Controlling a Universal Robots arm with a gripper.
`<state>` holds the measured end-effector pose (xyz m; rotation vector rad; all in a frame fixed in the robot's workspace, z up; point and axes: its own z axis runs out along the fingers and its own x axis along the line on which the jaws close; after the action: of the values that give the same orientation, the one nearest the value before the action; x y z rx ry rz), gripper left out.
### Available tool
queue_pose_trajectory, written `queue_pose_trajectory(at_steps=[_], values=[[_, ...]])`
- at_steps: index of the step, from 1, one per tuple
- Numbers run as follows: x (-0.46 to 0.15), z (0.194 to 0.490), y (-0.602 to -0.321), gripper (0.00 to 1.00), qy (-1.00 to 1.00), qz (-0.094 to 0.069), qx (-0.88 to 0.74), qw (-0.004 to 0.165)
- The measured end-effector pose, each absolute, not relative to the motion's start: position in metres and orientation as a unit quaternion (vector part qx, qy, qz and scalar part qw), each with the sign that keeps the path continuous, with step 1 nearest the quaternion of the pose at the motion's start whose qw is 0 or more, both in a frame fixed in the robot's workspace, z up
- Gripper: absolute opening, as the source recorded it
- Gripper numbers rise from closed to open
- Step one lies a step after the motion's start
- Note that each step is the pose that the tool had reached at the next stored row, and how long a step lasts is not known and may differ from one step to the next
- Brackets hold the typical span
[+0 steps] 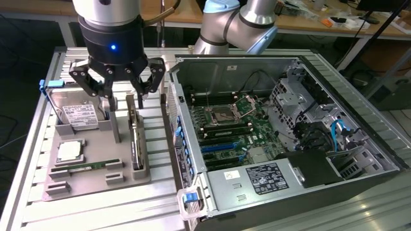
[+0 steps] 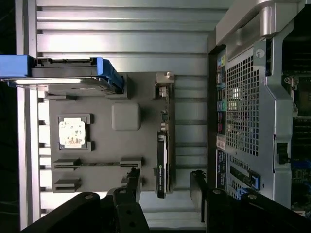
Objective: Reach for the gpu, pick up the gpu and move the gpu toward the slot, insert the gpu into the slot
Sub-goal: 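Pick up the gpu and move the gpu toward the slot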
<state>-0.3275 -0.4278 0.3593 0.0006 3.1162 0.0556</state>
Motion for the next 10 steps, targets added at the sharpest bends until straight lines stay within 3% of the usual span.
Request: queue_pose_trajectory(at_steps=[10], values=[[-0.327,0.338,-0.431,0.54,1.0,0.018,0.0,0.012]])
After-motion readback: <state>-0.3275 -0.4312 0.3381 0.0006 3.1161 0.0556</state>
